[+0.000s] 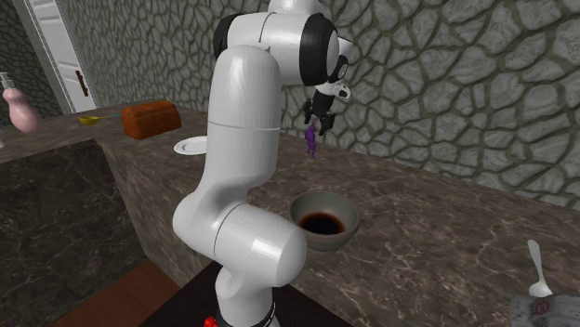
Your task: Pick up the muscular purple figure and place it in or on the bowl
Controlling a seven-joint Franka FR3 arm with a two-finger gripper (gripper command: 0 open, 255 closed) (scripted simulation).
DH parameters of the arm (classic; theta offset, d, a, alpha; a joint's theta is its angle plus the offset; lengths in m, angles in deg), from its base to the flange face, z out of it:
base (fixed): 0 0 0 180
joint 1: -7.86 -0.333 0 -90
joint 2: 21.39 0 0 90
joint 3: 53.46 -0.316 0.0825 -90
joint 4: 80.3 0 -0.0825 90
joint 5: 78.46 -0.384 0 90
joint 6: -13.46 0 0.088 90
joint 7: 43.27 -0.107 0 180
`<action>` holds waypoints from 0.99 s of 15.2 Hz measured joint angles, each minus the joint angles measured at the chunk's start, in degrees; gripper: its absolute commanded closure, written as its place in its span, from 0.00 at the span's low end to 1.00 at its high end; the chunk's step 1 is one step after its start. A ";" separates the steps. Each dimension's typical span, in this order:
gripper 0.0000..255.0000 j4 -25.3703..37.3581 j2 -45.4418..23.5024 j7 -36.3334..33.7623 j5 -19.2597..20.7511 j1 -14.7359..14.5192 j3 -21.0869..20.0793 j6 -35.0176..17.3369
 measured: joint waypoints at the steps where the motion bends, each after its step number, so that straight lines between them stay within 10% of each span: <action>1: 0.00 -0.01 0.00 0.00 0.00 0.00 0.00 -0.01; 2: 1.00 -0.01 0.00 0.00 0.00 0.00 0.00 -0.01; 15: 1.00 1.38 0.23 -0.42 0.13 0.00 0.01 1.44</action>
